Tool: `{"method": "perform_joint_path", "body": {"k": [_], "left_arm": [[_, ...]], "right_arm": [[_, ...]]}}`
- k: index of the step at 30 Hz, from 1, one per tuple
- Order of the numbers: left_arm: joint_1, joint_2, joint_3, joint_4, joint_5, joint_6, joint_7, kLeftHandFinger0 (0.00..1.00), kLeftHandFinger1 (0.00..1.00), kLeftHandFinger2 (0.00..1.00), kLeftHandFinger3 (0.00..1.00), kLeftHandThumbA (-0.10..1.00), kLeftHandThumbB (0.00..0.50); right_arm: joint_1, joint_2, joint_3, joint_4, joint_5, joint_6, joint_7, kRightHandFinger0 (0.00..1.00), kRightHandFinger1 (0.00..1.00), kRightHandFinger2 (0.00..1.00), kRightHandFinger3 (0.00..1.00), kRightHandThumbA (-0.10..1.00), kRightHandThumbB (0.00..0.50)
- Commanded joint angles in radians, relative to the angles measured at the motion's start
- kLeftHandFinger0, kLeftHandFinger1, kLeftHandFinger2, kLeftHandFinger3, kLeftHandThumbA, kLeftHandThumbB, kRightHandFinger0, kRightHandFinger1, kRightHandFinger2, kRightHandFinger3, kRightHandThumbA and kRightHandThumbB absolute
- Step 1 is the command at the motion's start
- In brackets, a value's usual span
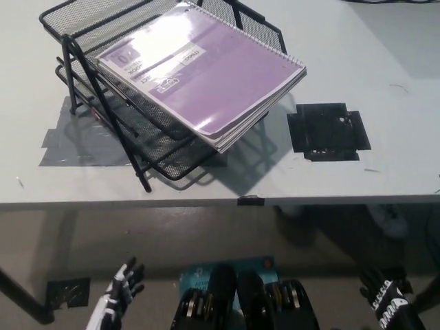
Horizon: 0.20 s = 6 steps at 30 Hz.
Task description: A person hands a notebook to the robot and the robot grabs it with its right hand and places it in the file tray kept in the centre of the desk infront of it.
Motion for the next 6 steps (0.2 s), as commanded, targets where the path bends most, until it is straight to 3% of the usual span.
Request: {"method": "perform_joint_path", "body": {"k": [1,6], "left_arm": [[-0.025,-0.017,0.043,-0.011,-0.013,-0.04,0.061,1.0,1.0,1.0,1.0,1.0,0.5],[-0.024,-0.022,0.047,-0.012,-0.002,-0.035,0.056,1.0,1.0,1.0,1.0,1.0,0.5]], "right_arm": [[-0.031,0.013,-0.017,0.022,-0.009,-0.116,-0.035,1.0,1.0,1.0,1.0,1.0,0.369],[-0.029,0.011,-0.009,0.035,-0.016,-0.142,-0.033,1.0,1.0,1.0,1.0,1.0,0.345]]}}
